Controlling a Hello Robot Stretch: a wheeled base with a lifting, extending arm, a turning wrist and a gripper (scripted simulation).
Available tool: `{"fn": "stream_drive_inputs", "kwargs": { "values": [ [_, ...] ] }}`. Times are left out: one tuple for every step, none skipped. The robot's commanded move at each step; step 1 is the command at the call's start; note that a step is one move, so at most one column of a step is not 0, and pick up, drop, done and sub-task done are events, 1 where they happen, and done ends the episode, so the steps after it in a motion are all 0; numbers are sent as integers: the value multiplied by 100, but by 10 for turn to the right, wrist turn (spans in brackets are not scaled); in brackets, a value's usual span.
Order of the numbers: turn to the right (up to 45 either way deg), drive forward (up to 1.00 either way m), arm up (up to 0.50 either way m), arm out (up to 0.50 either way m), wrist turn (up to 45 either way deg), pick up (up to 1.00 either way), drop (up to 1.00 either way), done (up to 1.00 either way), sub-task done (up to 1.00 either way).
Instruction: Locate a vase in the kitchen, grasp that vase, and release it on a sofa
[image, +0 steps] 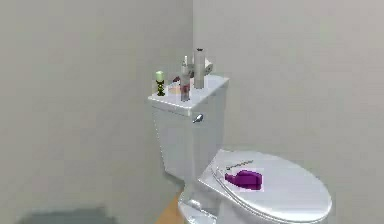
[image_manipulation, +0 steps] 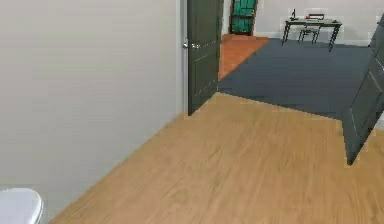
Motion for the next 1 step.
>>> {"fn": "stream_drive_inputs", "kwargs": {
  "values": [
    [450,0,0,0,0,0,0,0,0]
  ]
}}
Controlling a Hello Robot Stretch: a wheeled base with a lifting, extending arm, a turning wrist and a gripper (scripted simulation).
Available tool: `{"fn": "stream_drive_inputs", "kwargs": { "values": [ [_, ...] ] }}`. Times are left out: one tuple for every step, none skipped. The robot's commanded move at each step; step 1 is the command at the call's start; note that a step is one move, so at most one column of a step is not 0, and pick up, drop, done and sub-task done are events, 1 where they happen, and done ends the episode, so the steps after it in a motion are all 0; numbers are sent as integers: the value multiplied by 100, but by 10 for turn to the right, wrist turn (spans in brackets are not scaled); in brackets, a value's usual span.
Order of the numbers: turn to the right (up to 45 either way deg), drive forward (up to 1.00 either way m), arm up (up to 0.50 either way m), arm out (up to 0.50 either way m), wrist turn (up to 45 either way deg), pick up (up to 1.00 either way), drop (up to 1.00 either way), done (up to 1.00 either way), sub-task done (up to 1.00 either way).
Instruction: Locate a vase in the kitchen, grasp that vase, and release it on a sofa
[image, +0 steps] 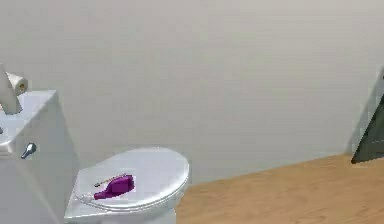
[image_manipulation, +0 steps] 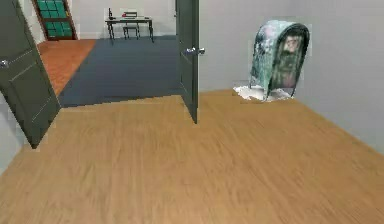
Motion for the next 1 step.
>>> {"fn": "stream_drive_inputs", "kwargs": {
  "values": [
    [450,0,0,0,0,0,0,0,0]
  ]
}}
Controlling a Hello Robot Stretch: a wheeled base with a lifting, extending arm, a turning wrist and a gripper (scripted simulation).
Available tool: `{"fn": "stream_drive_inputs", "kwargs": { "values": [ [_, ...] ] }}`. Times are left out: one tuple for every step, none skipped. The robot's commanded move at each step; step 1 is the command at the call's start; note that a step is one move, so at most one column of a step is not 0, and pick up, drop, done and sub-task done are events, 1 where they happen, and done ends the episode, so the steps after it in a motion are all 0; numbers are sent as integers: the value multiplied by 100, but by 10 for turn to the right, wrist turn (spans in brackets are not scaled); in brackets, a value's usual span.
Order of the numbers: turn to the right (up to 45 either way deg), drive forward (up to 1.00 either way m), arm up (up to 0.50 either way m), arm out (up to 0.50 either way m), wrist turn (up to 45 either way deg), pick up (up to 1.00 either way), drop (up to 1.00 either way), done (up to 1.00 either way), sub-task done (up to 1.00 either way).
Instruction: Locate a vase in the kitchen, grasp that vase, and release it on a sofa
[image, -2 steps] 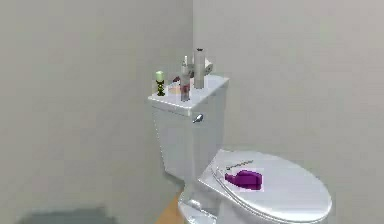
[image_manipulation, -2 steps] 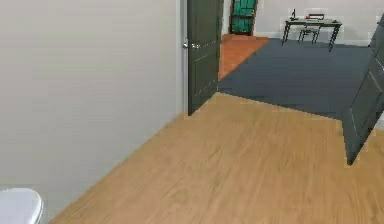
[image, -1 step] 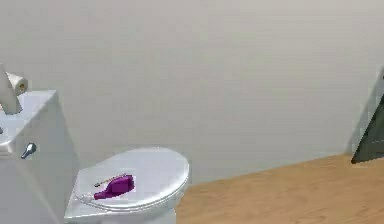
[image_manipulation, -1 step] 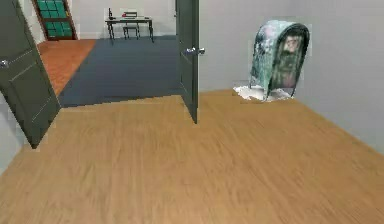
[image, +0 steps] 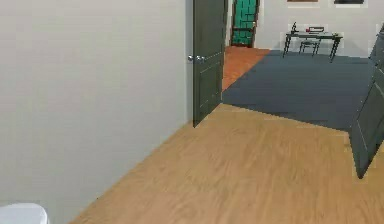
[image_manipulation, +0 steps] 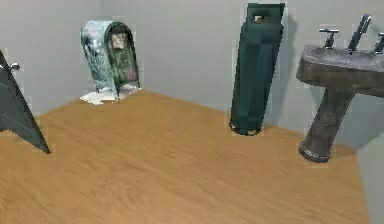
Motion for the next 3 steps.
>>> {"fn": "stream_drive_inputs", "kwargs": {
  "values": [
    [360,0,0,0,0,0,0,0,0],
    [0,20,0,0,0,0,0,0,0],
    [-90,0,0,0,0,0,0,0,0]
  ]
}}
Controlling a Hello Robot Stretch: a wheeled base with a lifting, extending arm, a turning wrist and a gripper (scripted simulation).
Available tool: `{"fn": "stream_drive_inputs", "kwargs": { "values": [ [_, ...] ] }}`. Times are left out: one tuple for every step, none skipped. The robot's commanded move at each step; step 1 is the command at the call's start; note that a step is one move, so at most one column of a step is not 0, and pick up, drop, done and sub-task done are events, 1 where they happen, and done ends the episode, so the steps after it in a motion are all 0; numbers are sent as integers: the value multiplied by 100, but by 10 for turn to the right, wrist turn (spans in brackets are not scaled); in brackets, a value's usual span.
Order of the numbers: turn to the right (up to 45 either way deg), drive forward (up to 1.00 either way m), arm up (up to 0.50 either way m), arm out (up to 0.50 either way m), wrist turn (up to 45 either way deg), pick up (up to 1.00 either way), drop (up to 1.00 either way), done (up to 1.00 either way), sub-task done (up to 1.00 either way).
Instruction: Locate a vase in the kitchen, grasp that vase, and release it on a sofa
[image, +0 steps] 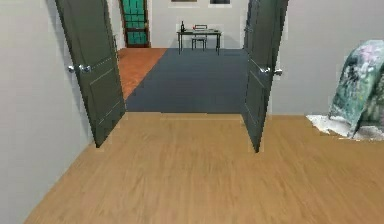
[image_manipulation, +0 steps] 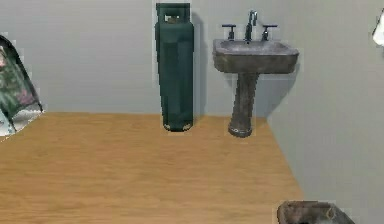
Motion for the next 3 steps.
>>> {"fn": "stream_drive_inputs", "kwargs": {
  "values": [
    [0,100,0,0,0,0,0,0,0],
    [0,65,0,0,0,0,0,0,0],
    [0,50,0,0,0,0,0,0,0]
  ]
}}
